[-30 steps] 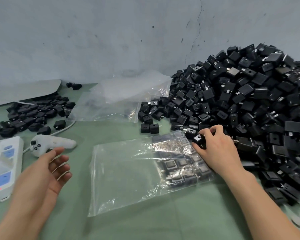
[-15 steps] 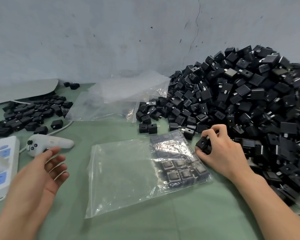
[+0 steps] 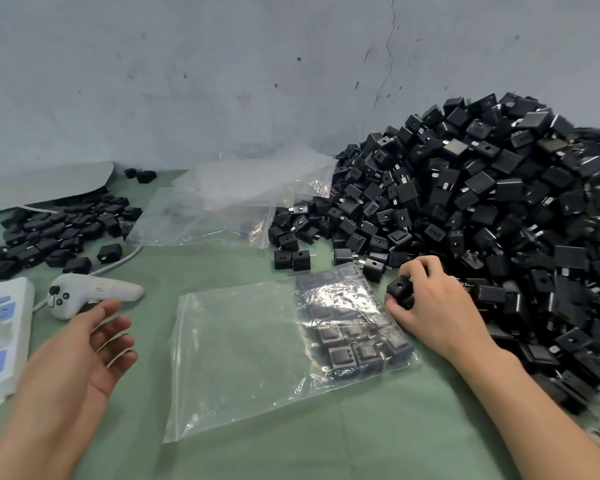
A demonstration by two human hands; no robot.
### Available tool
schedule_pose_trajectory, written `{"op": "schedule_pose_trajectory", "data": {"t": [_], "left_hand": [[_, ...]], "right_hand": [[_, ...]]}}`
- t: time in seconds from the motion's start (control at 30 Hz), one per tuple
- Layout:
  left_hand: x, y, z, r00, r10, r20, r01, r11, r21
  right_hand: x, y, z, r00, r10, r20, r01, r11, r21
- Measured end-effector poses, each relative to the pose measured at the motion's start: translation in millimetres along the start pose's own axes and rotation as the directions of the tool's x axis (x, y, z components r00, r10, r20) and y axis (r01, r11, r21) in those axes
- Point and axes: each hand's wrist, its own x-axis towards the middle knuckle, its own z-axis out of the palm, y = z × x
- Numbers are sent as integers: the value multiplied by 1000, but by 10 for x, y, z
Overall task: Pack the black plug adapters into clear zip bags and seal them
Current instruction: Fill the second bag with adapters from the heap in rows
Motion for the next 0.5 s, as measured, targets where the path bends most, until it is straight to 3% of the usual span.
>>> {"op": "schedule_pose_trajectory", "data": {"t": [0.13,0.3,0.5], "left_hand": [[0,-16,40,1000,-16,6,16,1000,-7],[-29,-31,84,999,-36,20,36,999,-35],[-50,-20,146,998,-54,29,56,997,-55]], "right_hand": [[13,0,-3,994,101,-29,-94,981,171],[55,-32,-34,969,228,-98,-163,882,442],[62,-41,-38,960,259,-110,-160,822,546]]}}
